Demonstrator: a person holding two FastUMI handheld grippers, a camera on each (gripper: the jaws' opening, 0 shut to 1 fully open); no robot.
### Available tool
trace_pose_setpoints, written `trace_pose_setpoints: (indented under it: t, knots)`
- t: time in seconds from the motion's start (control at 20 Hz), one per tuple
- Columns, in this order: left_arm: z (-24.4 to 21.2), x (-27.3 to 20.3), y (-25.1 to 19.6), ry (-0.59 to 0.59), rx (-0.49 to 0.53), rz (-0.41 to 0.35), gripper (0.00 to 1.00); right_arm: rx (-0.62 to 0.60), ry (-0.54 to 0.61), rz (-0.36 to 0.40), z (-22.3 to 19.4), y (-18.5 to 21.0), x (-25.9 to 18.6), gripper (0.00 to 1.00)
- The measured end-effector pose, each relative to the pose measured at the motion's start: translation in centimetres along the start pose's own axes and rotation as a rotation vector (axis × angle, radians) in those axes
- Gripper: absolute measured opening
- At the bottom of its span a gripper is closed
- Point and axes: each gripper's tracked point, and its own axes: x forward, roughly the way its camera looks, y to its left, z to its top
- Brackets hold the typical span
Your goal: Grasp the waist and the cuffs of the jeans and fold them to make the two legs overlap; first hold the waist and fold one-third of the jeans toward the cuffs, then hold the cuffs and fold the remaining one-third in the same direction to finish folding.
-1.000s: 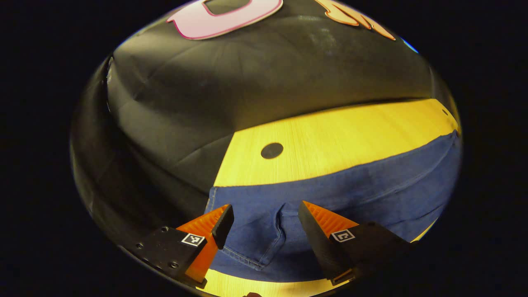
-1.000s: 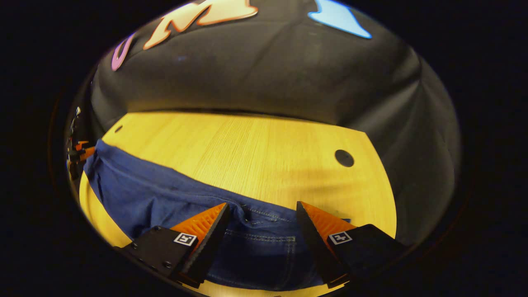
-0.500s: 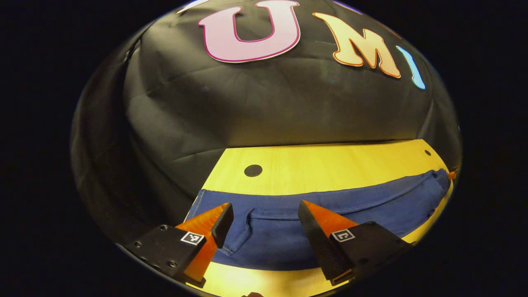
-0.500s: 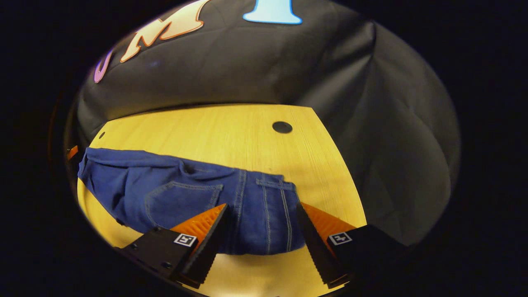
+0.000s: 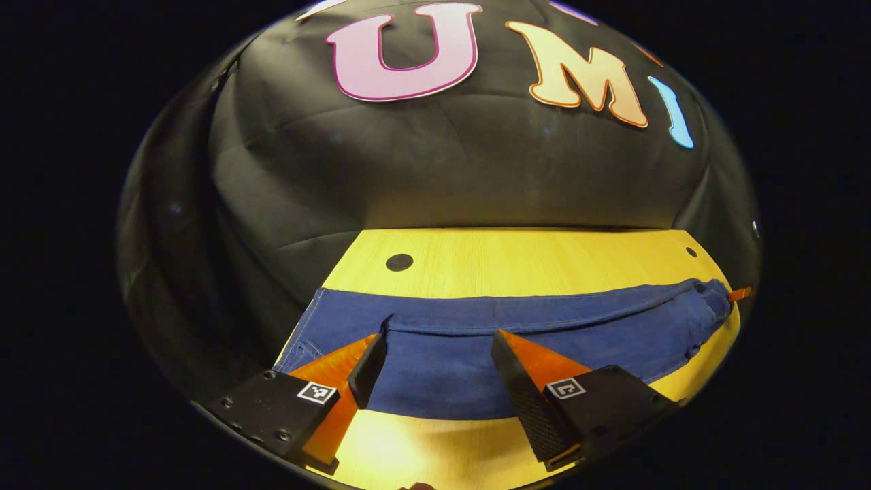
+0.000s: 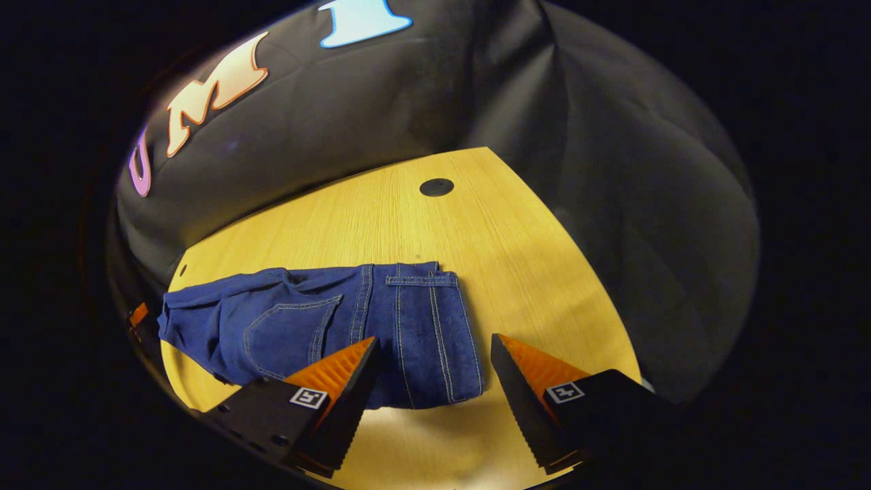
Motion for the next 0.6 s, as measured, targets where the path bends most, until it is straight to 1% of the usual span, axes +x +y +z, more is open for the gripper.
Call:
trace_pose_setpoints:
  t: [0.1, 0.15, 0.2, 0.25, 0.3, 0.35, 0.4, 0.45, 0.5, 0.6]
  knots:
    - [0.3, -0.2, -0.7, -0.005, 0.001, 0.000, 0.96, -0.007, 0.019, 0.008, -0.6, 0.0, 0.3, 0.99]
    - [0.4, -0.4, -0.9, -0.007, 0.004, 0.001, 0.96, -0.009, 0.036, 0.012, -1.1, 0.1, 0.6, 0.96]
    - [0.4, -0.5, -1.1, -0.010, 0.006, 0.002, 0.96, -0.015, 0.046, 0.015, -1.2, 0.1, 0.6, 0.97]
    - [0.6, -0.6, -1.4, -0.014, 0.008, 0.003, 0.96, -0.023, 0.012, 0.018, -0.5, 0.1, 0.8, 0.97]
    - [0.7, -0.8, -1.6, -0.016, 0.006, 0.004, 0.96, -0.030, 0.027, 0.019, -1.0, 0.2, 0.5, 0.96]
    - [0.7, -1.0, -1.8, -0.017, 0.001, 0.004, 0.96, -0.036, -0.009, 0.023, -0.6, 0.3, 0.7, 0.92]
    - [0.6, -1.1, -2.1, -0.014, -0.008, 0.002, 0.96, -0.034, -0.005, 0.034, -0.8, 0.4, 0.9, 0.97]
    - [0.6, -1.2, -2.4, -0.011, -0.017, 0.001, 0.96, -0.026, -0.034, 0.026, -0.6, 0.4, 1.0, 0.90]
    - [0.4, -1.3, -2.6, -0.011, -0.024, 0.003, 0.96, -0.010, -0.037, 0.039, -0.8, 0.9, 1.7, 0.82]
    - [0.2, -1.7, -3.1, -0.008, -0.025, 0.006, 0.96, 0.020, -0.043, 0.037, -0.5, 1.5, 1.4, 0.63]
